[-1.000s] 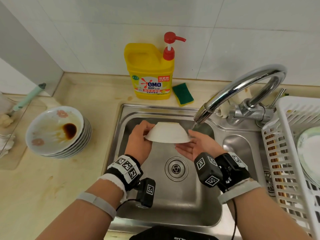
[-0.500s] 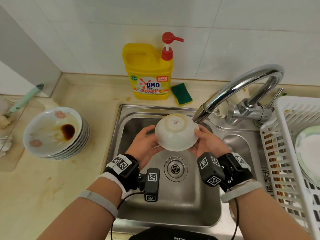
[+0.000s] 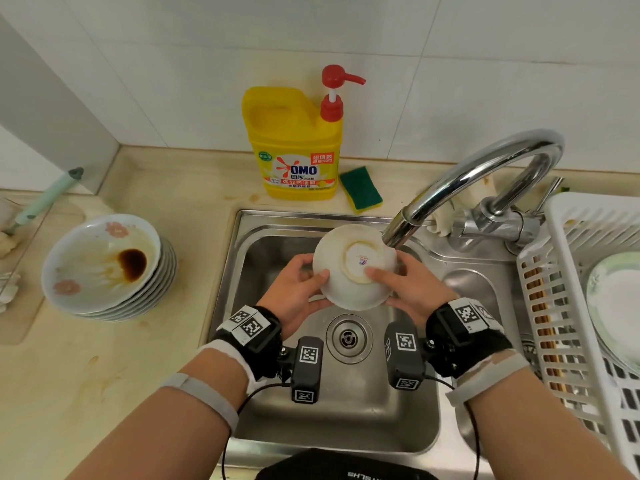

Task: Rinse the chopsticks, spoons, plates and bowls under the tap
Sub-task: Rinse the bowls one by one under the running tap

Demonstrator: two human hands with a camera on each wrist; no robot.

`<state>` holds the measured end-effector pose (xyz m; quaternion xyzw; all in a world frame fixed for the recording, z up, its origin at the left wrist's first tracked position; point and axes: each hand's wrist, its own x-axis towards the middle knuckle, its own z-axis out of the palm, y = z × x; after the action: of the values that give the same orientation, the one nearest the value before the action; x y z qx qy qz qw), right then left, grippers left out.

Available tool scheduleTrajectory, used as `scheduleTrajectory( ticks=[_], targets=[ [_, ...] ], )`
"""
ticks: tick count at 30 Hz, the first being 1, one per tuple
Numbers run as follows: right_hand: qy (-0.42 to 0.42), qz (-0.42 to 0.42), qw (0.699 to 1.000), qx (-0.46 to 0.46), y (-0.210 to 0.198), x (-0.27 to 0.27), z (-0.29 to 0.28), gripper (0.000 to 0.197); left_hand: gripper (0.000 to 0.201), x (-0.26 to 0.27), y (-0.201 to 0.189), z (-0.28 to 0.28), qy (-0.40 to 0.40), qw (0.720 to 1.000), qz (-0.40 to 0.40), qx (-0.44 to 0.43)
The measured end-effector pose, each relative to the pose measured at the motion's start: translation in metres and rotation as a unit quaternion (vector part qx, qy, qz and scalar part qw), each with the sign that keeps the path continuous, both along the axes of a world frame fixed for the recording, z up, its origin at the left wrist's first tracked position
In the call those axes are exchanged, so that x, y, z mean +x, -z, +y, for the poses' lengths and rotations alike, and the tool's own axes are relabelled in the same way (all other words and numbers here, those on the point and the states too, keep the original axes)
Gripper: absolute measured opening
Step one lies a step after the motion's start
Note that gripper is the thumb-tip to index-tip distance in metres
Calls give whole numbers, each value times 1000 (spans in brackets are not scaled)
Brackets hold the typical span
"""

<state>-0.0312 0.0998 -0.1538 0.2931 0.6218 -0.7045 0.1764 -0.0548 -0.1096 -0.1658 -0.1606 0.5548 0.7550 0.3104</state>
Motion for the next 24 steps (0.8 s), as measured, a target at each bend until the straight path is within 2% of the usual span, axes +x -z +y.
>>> scheduleTrajectory(
  ticks=[4,7,10,12,15,18,19,22,24],
  targets=[
    [-50,32,996,65,10,1,4,91,35,1,0,4,11,1000,7,-4],
    [-70,47,983,162,14,-2,3,111,36,4,-1,9,18,1000,9,-2],
    [-41,22,973,227,15,-8,-2,133,35,7,-1,14,17,1000,4,10],
    [-13,2,970,242,13,-12,-6,139,36,9,-1,16,20,1000,1,17],
    [24,-12,972,235,8,-17,-9,117,36,8,-2,16,29,999,8,18],
    [50,-15,977,208,7,-17,-5,80,36,7,-3,14,32,999,14,10],
    [57,-15,981,185,7,-16,-4,70,36,6,-2,13,31,999,14,7],
    [63,-22,993,99,9,-10,2,63,36,5,-1,9,26,1000,15,-1],
    [59,-3,997,43,4,-4,2,43,37,5,-1,6,26,1000,17,-3]
  ],
)
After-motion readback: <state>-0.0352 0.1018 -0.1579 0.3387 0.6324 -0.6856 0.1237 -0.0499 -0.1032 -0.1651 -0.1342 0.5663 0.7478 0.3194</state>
